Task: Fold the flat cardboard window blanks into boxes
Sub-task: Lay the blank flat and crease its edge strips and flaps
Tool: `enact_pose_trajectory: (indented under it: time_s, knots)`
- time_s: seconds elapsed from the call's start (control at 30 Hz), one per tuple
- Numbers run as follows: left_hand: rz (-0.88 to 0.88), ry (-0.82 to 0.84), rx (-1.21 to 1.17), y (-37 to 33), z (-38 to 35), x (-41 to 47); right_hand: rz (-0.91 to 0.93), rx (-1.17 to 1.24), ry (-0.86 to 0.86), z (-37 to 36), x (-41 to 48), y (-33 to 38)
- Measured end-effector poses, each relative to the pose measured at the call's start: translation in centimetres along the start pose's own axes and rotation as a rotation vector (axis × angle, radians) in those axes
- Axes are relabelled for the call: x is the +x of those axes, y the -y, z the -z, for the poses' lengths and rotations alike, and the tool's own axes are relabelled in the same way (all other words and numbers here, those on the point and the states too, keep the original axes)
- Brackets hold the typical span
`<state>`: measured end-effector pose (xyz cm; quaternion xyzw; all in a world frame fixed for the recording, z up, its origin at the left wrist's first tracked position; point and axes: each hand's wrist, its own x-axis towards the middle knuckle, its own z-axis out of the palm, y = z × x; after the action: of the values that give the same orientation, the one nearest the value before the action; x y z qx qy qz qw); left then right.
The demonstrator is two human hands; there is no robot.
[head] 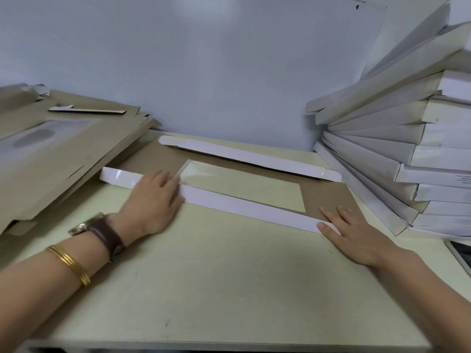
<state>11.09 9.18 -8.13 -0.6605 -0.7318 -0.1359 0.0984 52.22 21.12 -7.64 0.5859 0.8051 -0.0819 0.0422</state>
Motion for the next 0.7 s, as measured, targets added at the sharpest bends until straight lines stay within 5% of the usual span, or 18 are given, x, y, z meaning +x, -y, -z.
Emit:
enact_pose_trajectory:
  time_s: [0.27,0.5,0.7]
  knots:
    - [-0.191,0.130,-0.255,-9.9,-0.5,0.2,-0.122,-0.172,-0.035,-0.3,-1.1,4.1]
    - [-0.156,0.359,-0.316,-13.7,-0.6,0.9,-0.080,-0.330,-0.133,-0.3,-2.3,8.5]
    - [-0.056,0.367,-0.279,-13.7,-1.3,1.9,0.082,-0.283,-0.226,0.4,-3.5,12.3]
